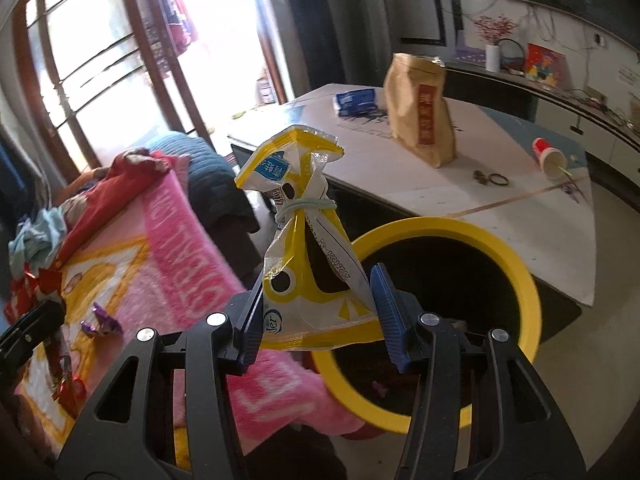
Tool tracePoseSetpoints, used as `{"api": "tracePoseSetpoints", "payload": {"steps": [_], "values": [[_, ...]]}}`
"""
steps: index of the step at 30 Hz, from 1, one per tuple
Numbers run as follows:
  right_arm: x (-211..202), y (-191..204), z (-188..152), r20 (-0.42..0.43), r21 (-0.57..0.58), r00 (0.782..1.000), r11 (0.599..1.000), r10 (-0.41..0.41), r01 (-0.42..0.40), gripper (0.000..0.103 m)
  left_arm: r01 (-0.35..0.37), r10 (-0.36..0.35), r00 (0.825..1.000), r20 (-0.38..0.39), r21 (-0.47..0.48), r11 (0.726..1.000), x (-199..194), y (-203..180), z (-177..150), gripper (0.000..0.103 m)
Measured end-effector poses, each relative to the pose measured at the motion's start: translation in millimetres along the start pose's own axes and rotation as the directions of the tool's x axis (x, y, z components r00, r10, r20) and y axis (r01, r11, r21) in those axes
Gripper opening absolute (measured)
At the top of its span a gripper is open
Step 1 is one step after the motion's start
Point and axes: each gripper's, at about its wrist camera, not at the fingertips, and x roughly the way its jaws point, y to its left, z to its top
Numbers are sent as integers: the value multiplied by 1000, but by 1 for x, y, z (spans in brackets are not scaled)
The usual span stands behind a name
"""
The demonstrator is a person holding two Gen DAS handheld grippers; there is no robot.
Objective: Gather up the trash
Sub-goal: 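Carry the red wrapper and yellow-white bag with both tools over the yellow bin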
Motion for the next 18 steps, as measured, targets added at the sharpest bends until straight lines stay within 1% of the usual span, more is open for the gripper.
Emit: {"api": "tracePoseSetpoints", "payload": {"steps": [11,18], "values": [[4,-44,3,-8,94,997,993,-74,74,42,45,-44,999,-24,58,997,28,-31,8,12],[4,-64,3,-12,138,995,986,-94,95,42,66,-63,997,-43,91,994,45,-50,9,12]]}}
